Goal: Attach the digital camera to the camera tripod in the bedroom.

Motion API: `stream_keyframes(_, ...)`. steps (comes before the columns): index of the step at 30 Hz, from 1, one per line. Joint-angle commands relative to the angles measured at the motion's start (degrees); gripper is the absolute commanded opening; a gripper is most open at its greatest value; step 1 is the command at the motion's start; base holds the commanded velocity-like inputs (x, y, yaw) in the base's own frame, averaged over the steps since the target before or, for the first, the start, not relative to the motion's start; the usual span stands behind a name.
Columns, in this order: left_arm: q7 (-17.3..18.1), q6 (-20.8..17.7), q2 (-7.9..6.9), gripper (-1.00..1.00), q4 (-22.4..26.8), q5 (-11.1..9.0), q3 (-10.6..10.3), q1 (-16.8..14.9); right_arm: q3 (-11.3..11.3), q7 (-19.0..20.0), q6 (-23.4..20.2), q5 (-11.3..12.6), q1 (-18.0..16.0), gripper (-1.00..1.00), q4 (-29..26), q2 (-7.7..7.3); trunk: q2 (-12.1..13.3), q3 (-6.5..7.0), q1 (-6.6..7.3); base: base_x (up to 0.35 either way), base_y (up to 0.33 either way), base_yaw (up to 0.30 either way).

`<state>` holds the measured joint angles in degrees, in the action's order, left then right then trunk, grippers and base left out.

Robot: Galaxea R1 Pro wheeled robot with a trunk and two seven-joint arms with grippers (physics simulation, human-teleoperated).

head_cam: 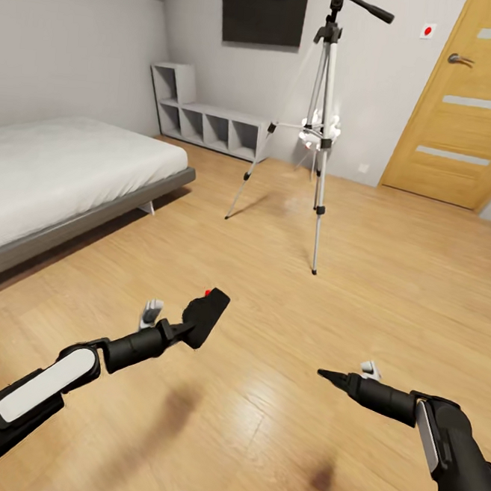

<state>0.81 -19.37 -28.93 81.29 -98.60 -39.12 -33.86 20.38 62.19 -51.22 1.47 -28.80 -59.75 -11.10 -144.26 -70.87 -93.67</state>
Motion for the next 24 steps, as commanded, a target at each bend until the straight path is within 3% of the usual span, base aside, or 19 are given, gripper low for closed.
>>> stream_keyframes(1, 2.0, -0.1, -0.41, -1.0, -0.5, -0.9, -0.1, -0.1, 0.1, -0.5, -0.9, 0.1, 0.0, 1.0, -0.1, 0.03, 0.0, 0.18, 0.03, 0.0, 0.0, 0.0)
stream_keyframes(2, 3.6, -0.1, -0.71, -1.0, -0.9, -1.5, -0.1, -0.1, 0.1, -1.1, -1.2, 0.2, 0.0, 1.0, -0.1, 0.04, 0.0, 0.41, 0.06, 0.0, 0.0, 0.0)
stream_keyframes(4, 10.1, -0.1, -1.49, -1.0, -3.5, -3.2, -0.2, -0.1, 0.1, -2.5, -2.9, 0.2, 0.0, 1.0, -0.3, 0.06, 0.0, 0.85, 0.11, 0.0, 0.0, 0.0)
stream_keyframes(6, 12.9, -0.1, -1.74, -1.0, -4.9, -3.7, -0.2, -0.1, 0.1, -2.9, -3.5, 0.2, 0.0, 1.0, -0.4, 0.02, 0.1, 1.29, 0.16, 0.0, 0.0, 0.0)
stream_keyframes(13, 14.7, -0.1, -1.84, -1.0, -5.8, -4.0, -0.2, -0.1, 0.0, -3.1, -3.9, 0.3, 0.0, 1.0, -0.5, 0.03, 0.2, 2.84, 0.34, 0.0, 0.0, 0.0)
stream_keyframes(24, 14.8, -0.1, -1.83, -1.0, -5.9, -4.1, -0.2, -0.1, 0.1, -2.8, -3.9, 0.5, 0.0, 1.0, -0.5, 0.03, 0.3, 5.28, 0.63, 0.0, 0.0, 0.0)
